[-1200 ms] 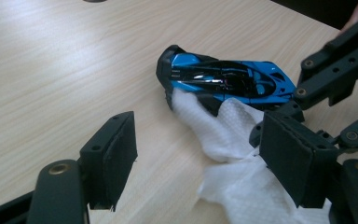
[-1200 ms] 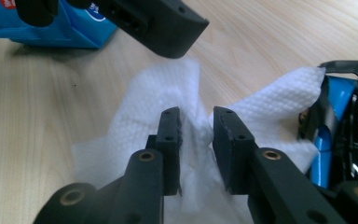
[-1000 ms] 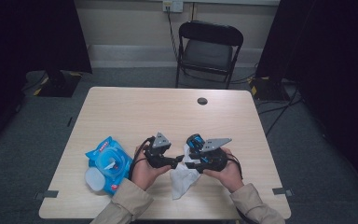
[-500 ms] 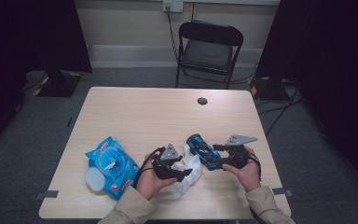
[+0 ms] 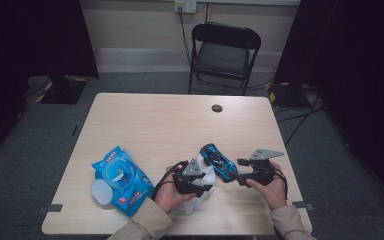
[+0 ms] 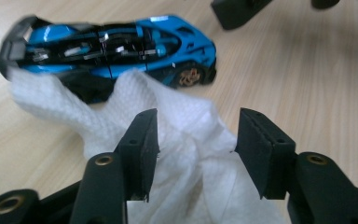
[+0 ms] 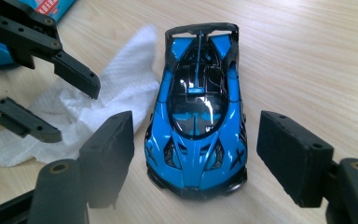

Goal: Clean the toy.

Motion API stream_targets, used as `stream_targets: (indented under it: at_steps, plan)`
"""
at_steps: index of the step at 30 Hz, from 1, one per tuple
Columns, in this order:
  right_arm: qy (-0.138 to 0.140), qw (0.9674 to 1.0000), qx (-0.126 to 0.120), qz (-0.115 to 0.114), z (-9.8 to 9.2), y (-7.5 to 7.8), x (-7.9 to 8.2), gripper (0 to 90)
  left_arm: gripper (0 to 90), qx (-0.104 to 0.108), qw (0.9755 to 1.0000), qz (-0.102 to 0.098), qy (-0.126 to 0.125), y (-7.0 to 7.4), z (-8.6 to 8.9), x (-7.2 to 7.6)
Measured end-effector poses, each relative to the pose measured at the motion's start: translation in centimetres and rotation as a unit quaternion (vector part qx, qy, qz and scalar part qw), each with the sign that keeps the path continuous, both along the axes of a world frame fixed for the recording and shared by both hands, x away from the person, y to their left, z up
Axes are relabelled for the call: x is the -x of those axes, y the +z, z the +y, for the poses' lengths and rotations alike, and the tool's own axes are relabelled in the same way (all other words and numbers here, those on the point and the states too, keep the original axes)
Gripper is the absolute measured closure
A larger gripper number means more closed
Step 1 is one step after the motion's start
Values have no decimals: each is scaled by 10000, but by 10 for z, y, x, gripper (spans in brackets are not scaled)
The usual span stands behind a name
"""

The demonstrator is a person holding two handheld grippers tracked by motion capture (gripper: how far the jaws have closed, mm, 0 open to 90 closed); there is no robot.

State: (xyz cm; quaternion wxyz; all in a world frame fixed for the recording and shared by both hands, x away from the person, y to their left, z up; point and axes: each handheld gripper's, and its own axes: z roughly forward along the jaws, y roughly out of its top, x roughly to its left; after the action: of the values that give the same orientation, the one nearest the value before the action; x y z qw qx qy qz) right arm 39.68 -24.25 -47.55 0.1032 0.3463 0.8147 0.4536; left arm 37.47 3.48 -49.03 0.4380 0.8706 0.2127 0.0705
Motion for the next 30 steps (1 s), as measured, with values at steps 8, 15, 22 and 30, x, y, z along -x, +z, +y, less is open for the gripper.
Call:
stream_targets:
  at_steps: [8, 15, 22, 30]
  plan:
    - [289, 9996, -10, -51, 11, 5, 5, 322, 564, -60, 9999, 116, 30, -1, 12, 4]
    - [583, 9983, 73, -49, 36, 5, 4, 355, 595, -175, 9997, 188, 33, -8, 17, 6]
    - [758, 9971, -19, 39, 50, 2, 0, 388, 787, -204, 9995, 171, 182, -9, 21, 4]
    - [921, 9956, -10, 153, 67, -4, -6, 461, 849, -130, 9993, 267, 222, -10, 24, 4]
